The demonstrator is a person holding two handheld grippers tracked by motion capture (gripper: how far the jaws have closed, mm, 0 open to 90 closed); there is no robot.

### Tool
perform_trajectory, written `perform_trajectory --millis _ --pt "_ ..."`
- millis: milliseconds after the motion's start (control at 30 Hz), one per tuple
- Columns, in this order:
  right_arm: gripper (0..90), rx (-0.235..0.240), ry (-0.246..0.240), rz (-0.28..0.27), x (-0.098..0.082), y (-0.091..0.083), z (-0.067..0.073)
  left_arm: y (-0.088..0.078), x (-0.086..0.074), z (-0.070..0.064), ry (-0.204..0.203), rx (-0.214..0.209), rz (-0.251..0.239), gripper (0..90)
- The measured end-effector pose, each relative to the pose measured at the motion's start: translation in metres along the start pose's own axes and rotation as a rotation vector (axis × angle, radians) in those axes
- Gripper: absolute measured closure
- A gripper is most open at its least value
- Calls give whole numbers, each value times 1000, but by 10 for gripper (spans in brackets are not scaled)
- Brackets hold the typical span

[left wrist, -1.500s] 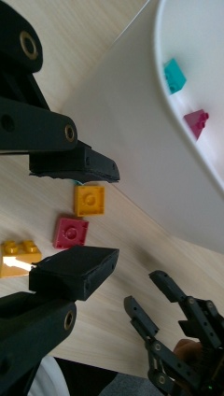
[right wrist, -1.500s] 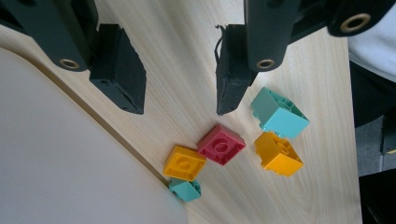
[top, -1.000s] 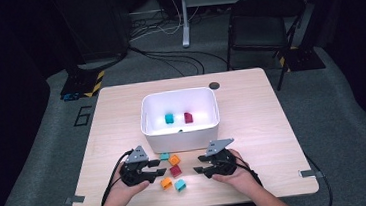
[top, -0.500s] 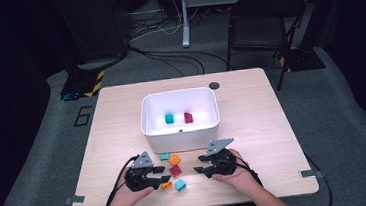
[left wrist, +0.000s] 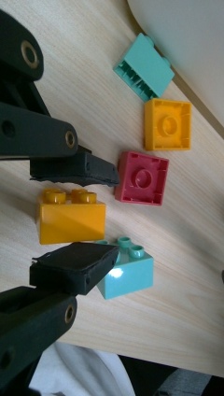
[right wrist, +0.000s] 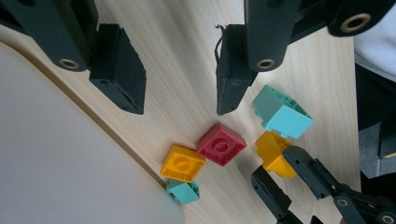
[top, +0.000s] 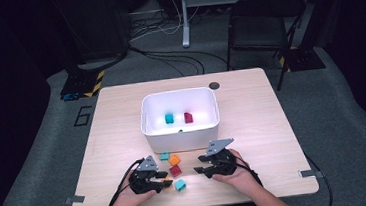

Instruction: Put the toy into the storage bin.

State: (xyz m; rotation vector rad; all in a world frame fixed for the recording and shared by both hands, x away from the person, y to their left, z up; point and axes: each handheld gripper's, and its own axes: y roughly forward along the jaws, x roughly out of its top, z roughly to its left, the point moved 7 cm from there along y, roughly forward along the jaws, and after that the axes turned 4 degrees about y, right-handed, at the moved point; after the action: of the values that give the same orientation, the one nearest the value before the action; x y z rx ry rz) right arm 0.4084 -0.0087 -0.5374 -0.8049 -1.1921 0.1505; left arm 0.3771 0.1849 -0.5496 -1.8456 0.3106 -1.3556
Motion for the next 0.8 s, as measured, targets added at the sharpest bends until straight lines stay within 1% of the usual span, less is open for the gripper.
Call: perform_trajectory --millis 67,100,133,333,400,433,533,567,700,800 --pt "522 0 -1 0 0 0 0 0 -1 1 0 2 10 608" --pt "522 -1 -6 -1 0 0 0 0 -2 0 -2 -4 18 636" --pt "522 -1 -7 -2 0 0 0 1 -2 1 -4 -3 15 653" --pt "523 -4 -9 -1 0 0 -1 -2 0 2 1 11 20 667" --pt "523 -6 0 -4 0 0 0 -3 1 4 -9 21 14 667" --pt "522 -7 10 -1 0 -1 0 -6 3 7 -14 16 7 667" --pt "522 -7 3 0 -1 -1 0 -8 4 9 -14 29 2 667" --pt "522 -6 3 1 -1 -1 0 -9 5 10 -21 31 -3 667" --pt "522 -8 -1 2 -2 -1 -1 -17 12 17 -29 50 -27 667" --pt "522 -8 0 3 -2 -1 -1 -20 14 20 -37 56 -35 667"
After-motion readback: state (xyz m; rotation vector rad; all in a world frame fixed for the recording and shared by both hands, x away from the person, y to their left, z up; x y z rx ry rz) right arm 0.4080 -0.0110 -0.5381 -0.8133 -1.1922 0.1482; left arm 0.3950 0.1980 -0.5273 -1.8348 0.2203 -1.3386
